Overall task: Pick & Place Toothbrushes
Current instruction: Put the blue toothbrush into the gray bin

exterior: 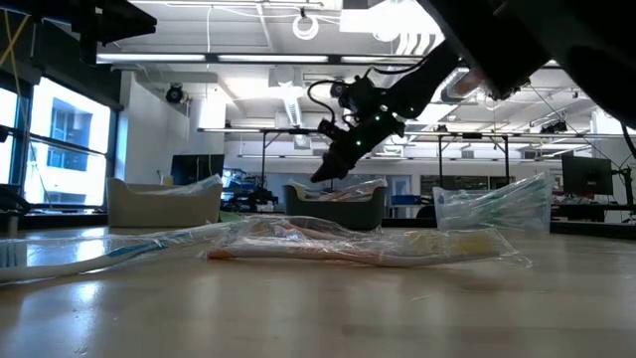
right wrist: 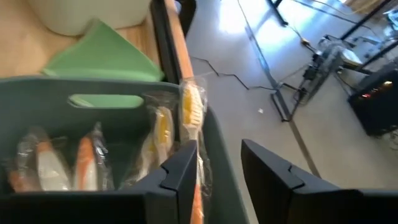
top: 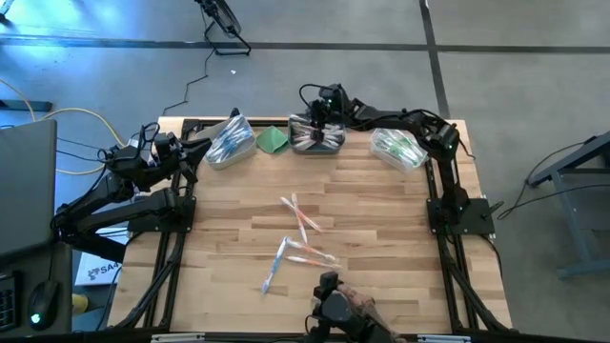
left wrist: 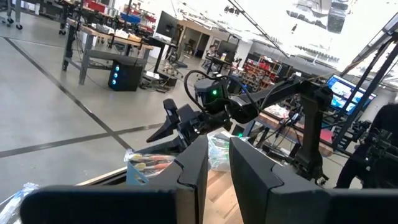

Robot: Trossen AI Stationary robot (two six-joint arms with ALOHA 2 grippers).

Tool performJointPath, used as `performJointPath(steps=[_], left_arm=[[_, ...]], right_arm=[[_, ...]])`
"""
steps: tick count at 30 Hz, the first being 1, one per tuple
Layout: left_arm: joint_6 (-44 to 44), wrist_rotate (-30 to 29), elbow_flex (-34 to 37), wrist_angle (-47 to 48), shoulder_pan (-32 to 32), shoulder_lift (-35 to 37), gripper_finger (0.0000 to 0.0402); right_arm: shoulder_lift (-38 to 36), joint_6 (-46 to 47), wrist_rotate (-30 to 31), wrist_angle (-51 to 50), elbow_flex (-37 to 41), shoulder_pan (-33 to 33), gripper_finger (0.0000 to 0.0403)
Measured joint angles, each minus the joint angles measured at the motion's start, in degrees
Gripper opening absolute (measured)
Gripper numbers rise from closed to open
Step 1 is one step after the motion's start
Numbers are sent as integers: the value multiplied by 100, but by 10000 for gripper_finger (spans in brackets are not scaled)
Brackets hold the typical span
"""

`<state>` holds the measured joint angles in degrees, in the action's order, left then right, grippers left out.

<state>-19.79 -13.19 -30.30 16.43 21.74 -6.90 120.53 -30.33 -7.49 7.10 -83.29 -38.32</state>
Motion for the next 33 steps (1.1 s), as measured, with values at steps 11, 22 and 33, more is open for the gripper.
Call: performJointPath(steps=[11, 22, 33], left_arm=[[0, 0, 0, 4, -1, 0, 63], [0, 4, 0, 17, -2, 0, 63], [-1, 4, 0, 30, -1, 0, 63]], right_arm=[[-558, 42, -7, -47, 7, 120, 107], [-1323, 1277, -795, -80, 0, 297, 81], [-1488, 2452, -817, -135, 0, 821, 67]])
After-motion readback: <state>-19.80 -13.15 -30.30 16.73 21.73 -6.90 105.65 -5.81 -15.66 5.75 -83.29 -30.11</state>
